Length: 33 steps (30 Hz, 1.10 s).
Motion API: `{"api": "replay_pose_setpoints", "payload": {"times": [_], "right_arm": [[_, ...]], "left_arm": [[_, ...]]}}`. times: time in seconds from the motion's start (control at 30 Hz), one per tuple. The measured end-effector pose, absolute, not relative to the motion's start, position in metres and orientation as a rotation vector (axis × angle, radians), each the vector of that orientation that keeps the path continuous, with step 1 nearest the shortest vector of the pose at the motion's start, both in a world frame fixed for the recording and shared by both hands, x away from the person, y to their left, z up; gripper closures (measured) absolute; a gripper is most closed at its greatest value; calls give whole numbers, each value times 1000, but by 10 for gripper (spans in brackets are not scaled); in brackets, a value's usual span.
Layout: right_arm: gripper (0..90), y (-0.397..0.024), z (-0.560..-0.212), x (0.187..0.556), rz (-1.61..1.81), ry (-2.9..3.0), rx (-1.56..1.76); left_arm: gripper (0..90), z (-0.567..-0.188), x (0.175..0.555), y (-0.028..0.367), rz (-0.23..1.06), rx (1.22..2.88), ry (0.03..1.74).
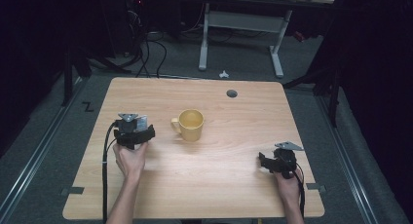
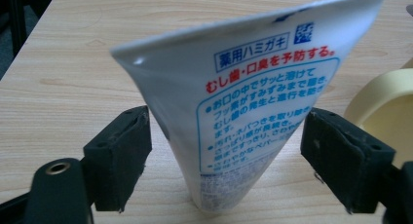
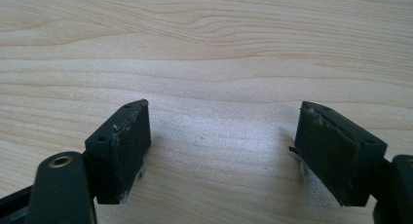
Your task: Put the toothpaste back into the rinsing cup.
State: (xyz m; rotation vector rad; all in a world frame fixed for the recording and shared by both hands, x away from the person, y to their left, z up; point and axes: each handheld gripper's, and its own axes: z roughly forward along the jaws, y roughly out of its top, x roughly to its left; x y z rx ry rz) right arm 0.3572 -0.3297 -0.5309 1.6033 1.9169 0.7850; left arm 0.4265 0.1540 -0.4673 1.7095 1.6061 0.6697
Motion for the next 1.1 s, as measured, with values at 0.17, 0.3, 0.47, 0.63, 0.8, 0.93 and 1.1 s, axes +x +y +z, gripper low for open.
{"api": "replay_pose_setpoints", "payload": {"times": [0.17, 0.3, 0.47, 0.63, 0.8, 0.93, 1.1], "right_arm": [[210, -330, -531, 357, 785, 1917, 1604], [210, -329, -531, 357, 786, 1916, 1606], [210, -329, -531, 357, 786, 1915, 1606], [210, -329, -531, 357, 786, 1915, 1606], [210, -329, -531, 357, 786, 1915, 1606], [210, -329, -531, 357, 786, 1915, 1606], [210, -329, -531, 357, 786, 1915, 1607]], "left_arm": [[259, -470, 427, 153, 683, 1694, 1604], [316, -472, 427, 153, 691, 1680, 1600], [360, -476, 428, 154, 698, 1681, 1606], [456, -476, 427, 151, 708, 1701, 1576], [478, -477, 426, 153, 708, 1710, 1552], [522, -477, 425, 154, 710, 1724, 1531], [576, -477, 424, 156, 701, 1737, 1508]]}}
